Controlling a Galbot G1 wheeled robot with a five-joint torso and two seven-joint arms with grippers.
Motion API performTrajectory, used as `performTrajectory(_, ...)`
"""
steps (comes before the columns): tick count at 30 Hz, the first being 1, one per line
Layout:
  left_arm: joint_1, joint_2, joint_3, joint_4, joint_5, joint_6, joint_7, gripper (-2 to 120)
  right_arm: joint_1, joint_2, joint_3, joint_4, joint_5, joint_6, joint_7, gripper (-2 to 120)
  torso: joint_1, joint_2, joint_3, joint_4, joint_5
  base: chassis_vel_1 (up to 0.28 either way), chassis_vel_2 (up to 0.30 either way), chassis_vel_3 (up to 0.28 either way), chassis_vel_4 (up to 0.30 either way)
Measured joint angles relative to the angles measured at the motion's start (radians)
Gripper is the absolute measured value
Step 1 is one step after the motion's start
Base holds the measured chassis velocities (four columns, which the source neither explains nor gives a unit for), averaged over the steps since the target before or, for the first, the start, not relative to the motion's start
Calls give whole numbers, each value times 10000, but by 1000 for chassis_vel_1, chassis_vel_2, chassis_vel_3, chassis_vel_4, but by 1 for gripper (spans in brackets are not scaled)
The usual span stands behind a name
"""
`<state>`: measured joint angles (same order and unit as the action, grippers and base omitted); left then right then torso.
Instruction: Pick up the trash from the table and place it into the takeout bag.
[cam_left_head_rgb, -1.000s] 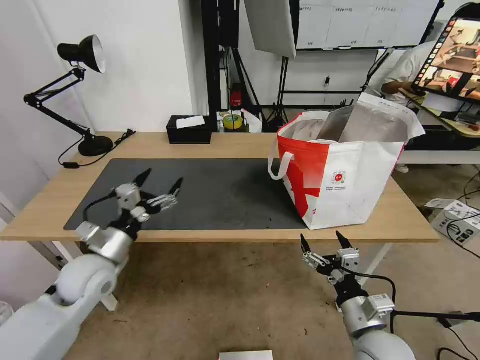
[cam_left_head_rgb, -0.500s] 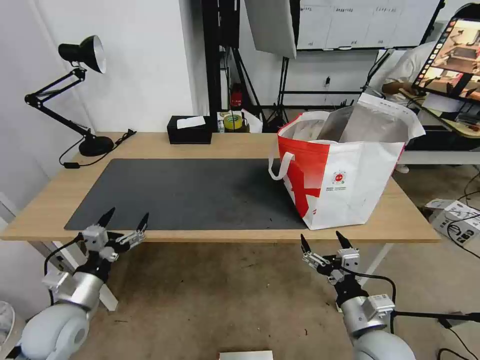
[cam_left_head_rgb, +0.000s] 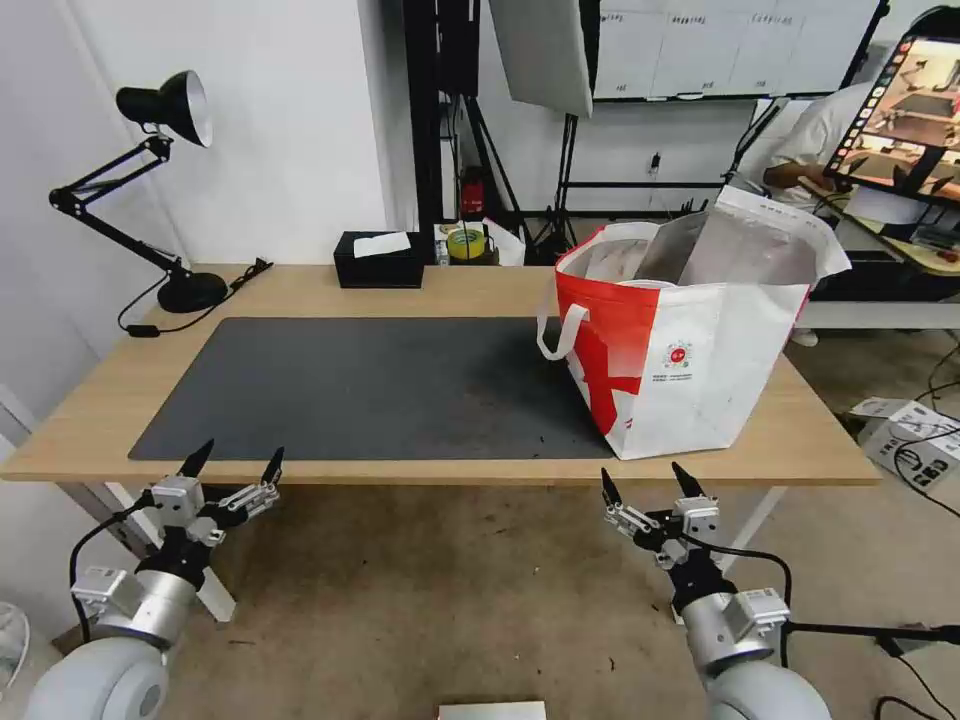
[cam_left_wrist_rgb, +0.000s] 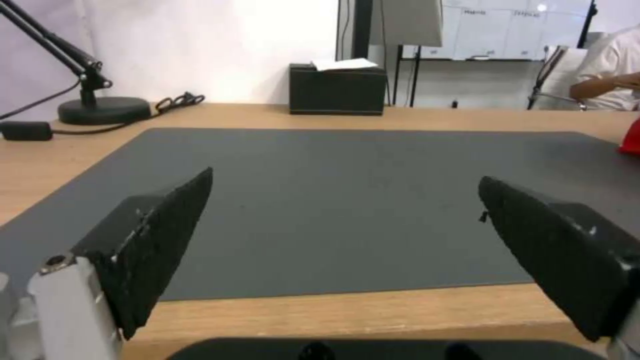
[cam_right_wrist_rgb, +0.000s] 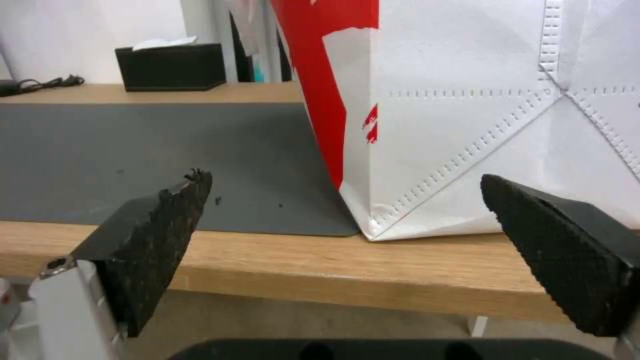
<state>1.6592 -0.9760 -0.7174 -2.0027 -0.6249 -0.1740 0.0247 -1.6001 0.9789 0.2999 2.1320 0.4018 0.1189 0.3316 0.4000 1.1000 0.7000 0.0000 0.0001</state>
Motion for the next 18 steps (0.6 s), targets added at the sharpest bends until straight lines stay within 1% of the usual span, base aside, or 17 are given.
performTrajectory(18, -28, 8, 20, -5, -27, 10, -15, 100, 0, 0, 0, 0, 0, 0, 0, 100, 0, 0, 0, 0, 0, 0, 0, 0, 0)
